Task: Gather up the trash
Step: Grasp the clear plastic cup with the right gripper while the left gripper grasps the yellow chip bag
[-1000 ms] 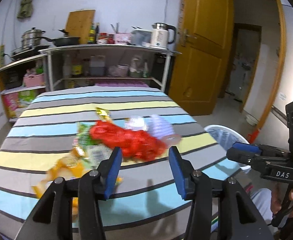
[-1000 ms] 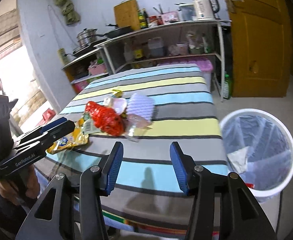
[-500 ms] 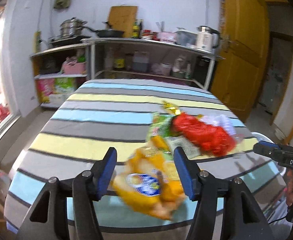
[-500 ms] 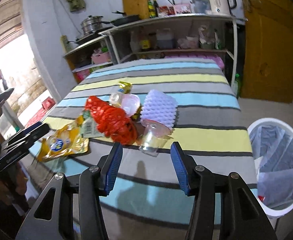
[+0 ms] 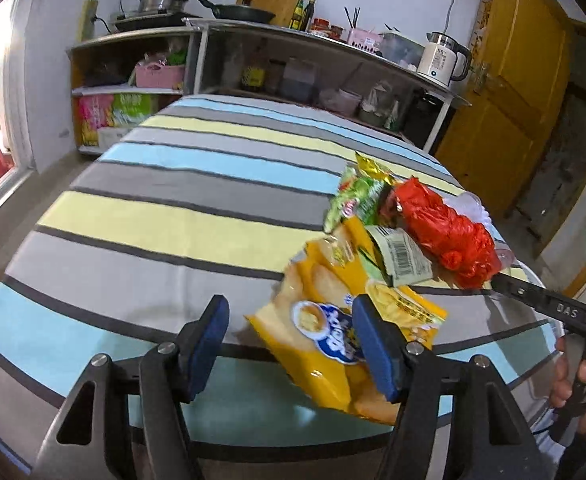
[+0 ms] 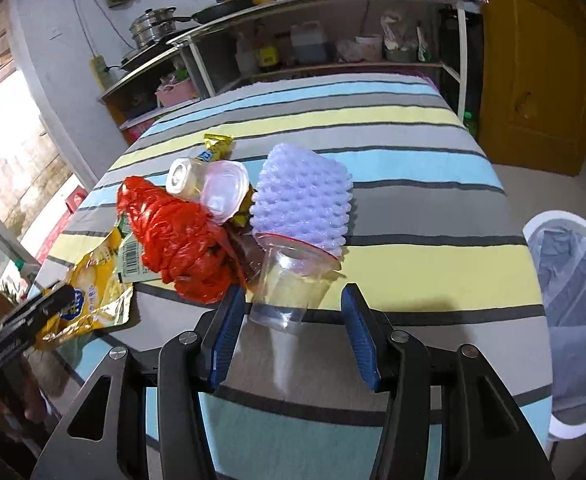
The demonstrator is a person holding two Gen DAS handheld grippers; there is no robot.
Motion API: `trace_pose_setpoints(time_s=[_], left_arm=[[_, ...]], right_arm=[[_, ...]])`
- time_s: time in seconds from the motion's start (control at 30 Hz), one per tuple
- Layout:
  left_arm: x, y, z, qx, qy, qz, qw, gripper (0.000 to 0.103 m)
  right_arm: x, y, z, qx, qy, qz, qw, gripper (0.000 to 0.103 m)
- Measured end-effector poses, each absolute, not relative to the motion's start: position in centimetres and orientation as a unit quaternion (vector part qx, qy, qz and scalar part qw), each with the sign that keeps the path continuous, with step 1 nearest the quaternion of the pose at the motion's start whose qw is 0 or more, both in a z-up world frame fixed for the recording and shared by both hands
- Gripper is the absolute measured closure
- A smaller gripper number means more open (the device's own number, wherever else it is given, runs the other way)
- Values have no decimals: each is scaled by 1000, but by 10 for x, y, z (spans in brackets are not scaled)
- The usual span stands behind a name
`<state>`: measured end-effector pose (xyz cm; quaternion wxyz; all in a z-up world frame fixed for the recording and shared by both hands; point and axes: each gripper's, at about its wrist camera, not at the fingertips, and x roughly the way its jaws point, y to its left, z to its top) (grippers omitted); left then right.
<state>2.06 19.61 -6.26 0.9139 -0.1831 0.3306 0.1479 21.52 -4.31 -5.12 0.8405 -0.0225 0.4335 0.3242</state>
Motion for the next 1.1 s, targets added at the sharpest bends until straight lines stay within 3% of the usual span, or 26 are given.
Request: trace_pose_setpoints(time_s=[0.1,0.13,0.23,0.37,0.57,1.1], left_arm=[[21,188,-63,-171,334,147,915,51],[22,187,-63,-171,336,145,915,57],[23,181,-62,-168,338,140,915,76],[20,177,-59,-172,335,131,917,89],[16,162,-46,-158,322,115,926,96],[-4,123,3,-118,269,84,952,100]], right_arm=[[215,-45,-52,-28,432,321,843,60],[215,-44,-52,-28,432,320,843,73],[217,-48,-54,-17,435,320,841,75],[215,-57,-52,-12,432,319,844,76],[204,-75,-47,-4,425,316,848,76],[178,-124,-18,23,393,304,868,76]])
